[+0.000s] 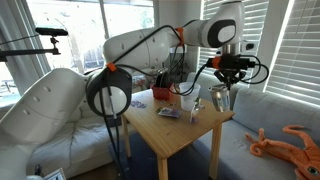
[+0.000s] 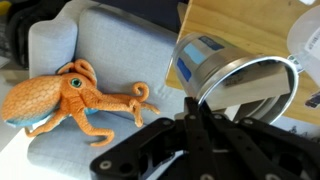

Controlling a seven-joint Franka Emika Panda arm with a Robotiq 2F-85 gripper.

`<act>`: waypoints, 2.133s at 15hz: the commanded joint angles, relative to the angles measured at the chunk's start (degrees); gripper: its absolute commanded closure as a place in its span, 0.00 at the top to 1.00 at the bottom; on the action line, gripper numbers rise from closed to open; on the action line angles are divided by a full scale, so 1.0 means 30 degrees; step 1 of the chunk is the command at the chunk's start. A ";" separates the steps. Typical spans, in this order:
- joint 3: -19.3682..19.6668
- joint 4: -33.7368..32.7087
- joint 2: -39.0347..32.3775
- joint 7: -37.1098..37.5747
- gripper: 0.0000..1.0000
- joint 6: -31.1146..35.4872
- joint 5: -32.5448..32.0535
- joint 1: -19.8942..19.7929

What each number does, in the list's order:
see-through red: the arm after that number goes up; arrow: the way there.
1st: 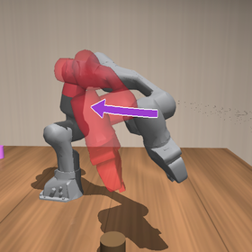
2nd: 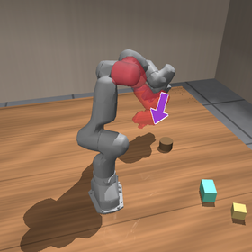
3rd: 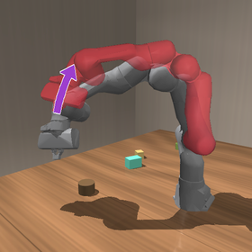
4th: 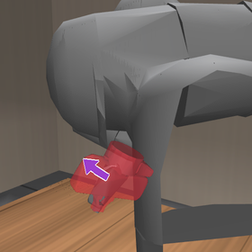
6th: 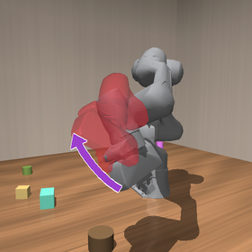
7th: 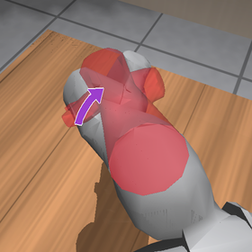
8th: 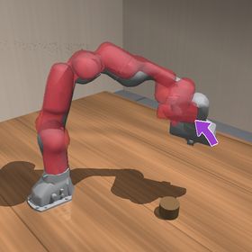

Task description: Pick up the silver cup and then place it on the table

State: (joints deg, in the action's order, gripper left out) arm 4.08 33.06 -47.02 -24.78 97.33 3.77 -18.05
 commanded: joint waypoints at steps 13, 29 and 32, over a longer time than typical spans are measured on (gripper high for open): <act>0.4133 -0.0431 0.2608 0.1465 0.01 -0.3427 -0.9538 0.7724; 0.4737 -0.0509 0.1244 0.1877 0.01 -0.5550 -1.1249 0.9297; 0.4398 -0.0680 0.1094 0.1221 0.01 -0.4181 -1.0980 0.9145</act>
State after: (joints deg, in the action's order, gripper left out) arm 17.66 31.50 -43.77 -18.11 82.06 -28.59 9.11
